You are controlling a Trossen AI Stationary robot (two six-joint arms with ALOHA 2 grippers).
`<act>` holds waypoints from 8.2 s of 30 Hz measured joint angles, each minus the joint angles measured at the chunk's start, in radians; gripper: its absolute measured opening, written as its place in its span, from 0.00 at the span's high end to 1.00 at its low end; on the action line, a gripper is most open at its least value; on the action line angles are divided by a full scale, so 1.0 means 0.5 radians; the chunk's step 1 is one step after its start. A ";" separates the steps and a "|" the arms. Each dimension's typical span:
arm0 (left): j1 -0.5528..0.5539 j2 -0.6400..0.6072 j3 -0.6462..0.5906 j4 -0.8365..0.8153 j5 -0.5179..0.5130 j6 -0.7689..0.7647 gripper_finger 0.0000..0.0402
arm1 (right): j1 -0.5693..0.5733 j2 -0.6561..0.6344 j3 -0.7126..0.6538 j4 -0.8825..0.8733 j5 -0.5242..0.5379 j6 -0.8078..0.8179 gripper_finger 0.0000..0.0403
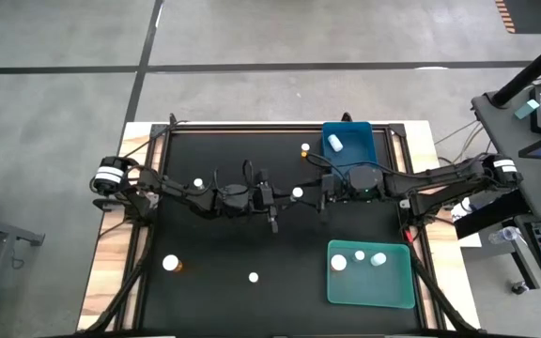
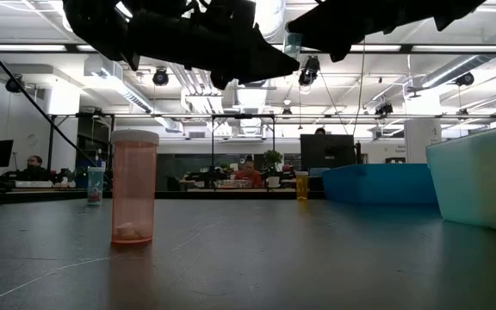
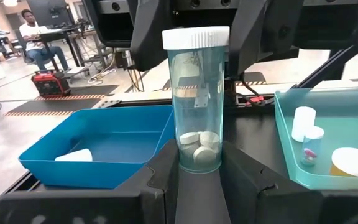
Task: Pick and place medicine bottles into bin by pill shape (circle, oval)
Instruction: Put the bottom light green pill bottle into the blue bin, then put the orange pill bottle into the blue bin
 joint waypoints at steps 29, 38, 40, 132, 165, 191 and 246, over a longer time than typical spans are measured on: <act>0.011 -0.048 -0.001 -0.092 -0.005 0.041 0.54 | 0.000 0.000 -0.001 -0.040 0.160 -0.002 0.73; 0.012 -0.417 -0.003 -0.715 0.000 0.249 0.52 | -0.063 0.001 -0.005 -0.151 0.566 0.022 0.73; 0.012 -0.510 -0.004 -0.828 -0.001 0.287 0.52 | -0.114 0.001 -0.005 -0.185 0.572 0.053 0.73; 0.011 -1.155 -0.455 -0.768 -0.006 0.398 0.52 | -1.026 -0.224 -0.026 -0.622 0.744 0.862 0.55; 0.011 -1.155 -0.455 -0.803 -0.006 0.396 0.52 | -1.161 1.456 1.815 -2.469 0.055 0.733 0.50; 0.011 -1.155 -0.455 -0.804 -0.006 0.397 0.52 | -1.186 1.708 1.804 -2.435 0.066 0.722 0.42; 0.011 -1.155 -0.455 -0.818 -0.005 0.394 0.52 | -0.712 1.054 1.771 -2.940 0.084 0.834 0.73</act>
